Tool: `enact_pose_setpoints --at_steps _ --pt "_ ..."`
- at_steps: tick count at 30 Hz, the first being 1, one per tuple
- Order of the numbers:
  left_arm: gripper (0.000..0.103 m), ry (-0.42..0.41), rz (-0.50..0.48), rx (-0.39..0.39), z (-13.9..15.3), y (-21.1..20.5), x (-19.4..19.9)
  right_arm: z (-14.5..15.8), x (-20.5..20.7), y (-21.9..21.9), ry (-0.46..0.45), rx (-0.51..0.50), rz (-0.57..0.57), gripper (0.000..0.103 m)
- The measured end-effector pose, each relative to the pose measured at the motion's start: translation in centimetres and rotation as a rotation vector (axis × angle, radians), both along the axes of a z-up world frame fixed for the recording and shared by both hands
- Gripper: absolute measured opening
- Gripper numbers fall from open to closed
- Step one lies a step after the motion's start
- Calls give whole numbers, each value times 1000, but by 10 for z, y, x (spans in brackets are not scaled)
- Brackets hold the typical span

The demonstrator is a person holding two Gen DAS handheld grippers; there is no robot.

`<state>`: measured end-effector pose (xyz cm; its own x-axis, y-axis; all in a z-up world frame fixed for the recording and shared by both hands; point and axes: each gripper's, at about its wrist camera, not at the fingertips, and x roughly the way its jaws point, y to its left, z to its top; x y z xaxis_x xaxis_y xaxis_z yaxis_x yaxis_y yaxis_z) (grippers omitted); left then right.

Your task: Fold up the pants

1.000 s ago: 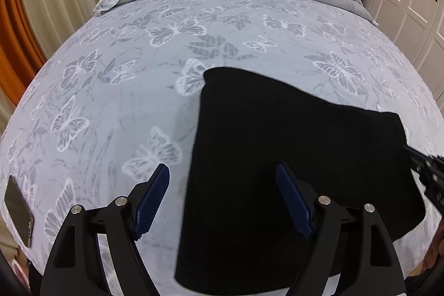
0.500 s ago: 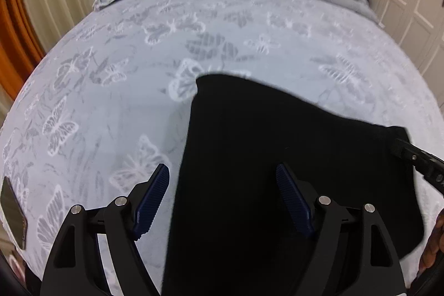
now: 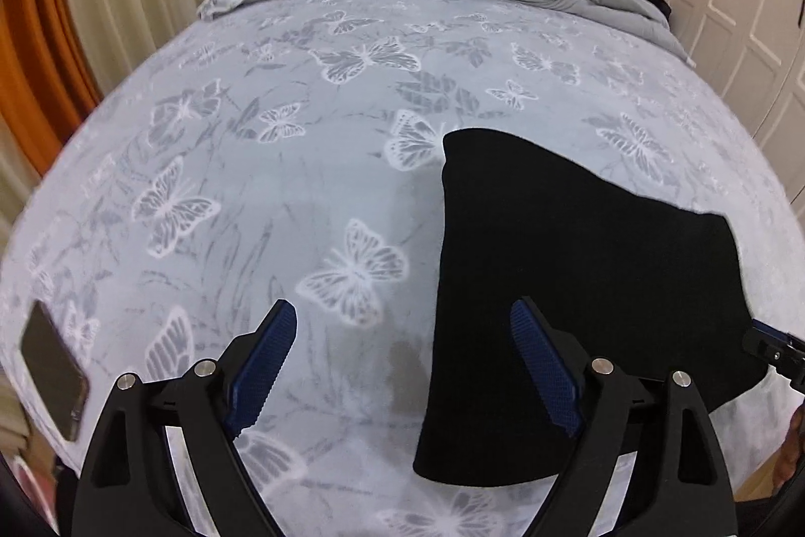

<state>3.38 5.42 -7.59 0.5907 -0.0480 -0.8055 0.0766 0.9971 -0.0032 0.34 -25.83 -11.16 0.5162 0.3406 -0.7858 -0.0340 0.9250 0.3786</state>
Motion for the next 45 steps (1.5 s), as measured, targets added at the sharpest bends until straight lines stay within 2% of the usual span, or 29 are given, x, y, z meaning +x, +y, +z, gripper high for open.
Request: enact_pose_setpoints --at_steps 1,3,5,8,9,10,11,12,14,16,17,18,19,22,24,29,32,35,37,41,45 --pt "85 -13 -9 23 0 -5 -2 -3 2 6 -7 -19 9 56" --pt "85 -30 -20 48 1 -12 -6 0 5 16 -29 -51 27 20" --pt "85 -33 -32 56 2 -16 -7 13 4 20 -70 -50 34 14" --pt "85 -29 -40 55 0 -20 -6 41 -5 27 -177 -108 57 14" --pt "85 -26 -41 59 -1 -21 -6 40 -5 28 -176 -126 57 15" --pt "85 -19 -43 65 -3 -22 -5 28 -1 25 -135 -156 43 15" --pt "85 -13 -44 69 -5 -23 -5 8 5 22 -69 -184 27 17" --pt "85 -5 -45 73 -7 -23 -4 -10 8 17 -26 -182 14 26" --pt "85 12 -47 70 -10 -23 -2 -6 5 11 -52 -132 0 29" --pt "85 24 -50 54 -11 -22 -3 9 2 10 -61 -163 -13 44" --pt "85 28 -51 48 -11 -21 -3 16 -2 7 -88 -174 -27 63" --pt "86 29 -54 46 -12 -21 -4 21 -6 5 -107 -170 -34 74" --pt "86 28 -56 47 -12 -21 -4 22 -6 4 -99 -160 -33 77" --pt "86 53 -75 29 -15 -23 -8 10 -5 0 -27 -73 -39 78" --pt "86 99 -123 -39 -18 -25 -14 -4 -6 -1 41 -8 -41 78" --pt "86 229 -200 -155 -40 -25 -22 -21 -17 -4 96 115 -35 82" --pt "87 289 -189 -232 -51 -18 -15 -28 -15 -8 125 212 -43 88" --pt "87 329 -155 -324 -57 -11 -3 -34 -8 -11 153 265 -69 90" --pt "87 341 -135 -370 -60 -11 5 -39 -3 -11 172 301 -83 91" --pt "91 341 -109 -414 -66 -16 19 -48 3 -12 174 349 -113 96" --pt "93 298 -95 -391 -70 -29 28 -48 8 -5 150 333 -121 98"
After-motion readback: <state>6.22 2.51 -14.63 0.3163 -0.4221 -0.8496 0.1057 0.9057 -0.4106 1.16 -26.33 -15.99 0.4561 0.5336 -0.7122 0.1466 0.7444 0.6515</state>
